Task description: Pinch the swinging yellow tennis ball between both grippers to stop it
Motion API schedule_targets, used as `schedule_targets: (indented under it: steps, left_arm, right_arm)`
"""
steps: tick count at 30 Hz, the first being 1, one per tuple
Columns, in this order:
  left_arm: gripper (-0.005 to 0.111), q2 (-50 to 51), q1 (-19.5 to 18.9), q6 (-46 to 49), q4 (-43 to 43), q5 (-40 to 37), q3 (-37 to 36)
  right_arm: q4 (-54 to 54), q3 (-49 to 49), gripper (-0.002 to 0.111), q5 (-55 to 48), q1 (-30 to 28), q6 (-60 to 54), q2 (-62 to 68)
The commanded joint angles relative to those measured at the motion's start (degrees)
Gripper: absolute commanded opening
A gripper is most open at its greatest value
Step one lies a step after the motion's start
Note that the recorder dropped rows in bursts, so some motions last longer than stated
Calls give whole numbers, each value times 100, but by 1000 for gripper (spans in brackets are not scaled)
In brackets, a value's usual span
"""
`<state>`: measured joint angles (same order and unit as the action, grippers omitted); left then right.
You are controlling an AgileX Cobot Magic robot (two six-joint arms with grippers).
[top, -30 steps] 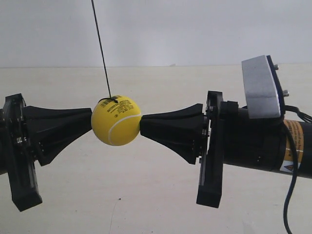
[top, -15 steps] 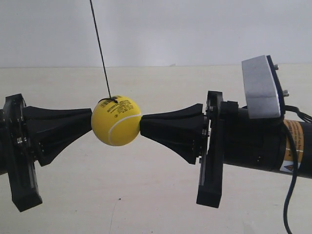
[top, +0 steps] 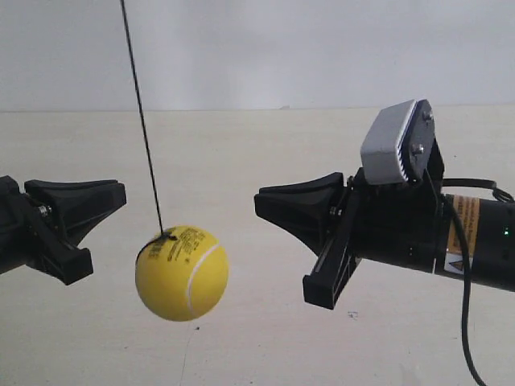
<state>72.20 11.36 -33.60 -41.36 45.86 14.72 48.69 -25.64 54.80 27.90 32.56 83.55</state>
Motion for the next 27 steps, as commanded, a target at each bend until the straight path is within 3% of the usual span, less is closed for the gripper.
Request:
schedule_targets:
  steps: [1,13,20,27]
  left_arm:
    - [5,-39,52,-282,-539,414,-16]
    - [5,-50,52,-506,-1260,1129,-16]
    - [5,-50,52,-385,-2504,2410,-26]
    - [5,-50,52,-342,-2876,2410,-26]
  right_arm:
    - [252,-28,0,17,7,265,-87]
    - [1590,-17,0,-879,7,1614,-1973]
    - [2123,-17,0,-346,7,1889,-2092]
    - [2773,-17,0,518,7,2225,-1461]
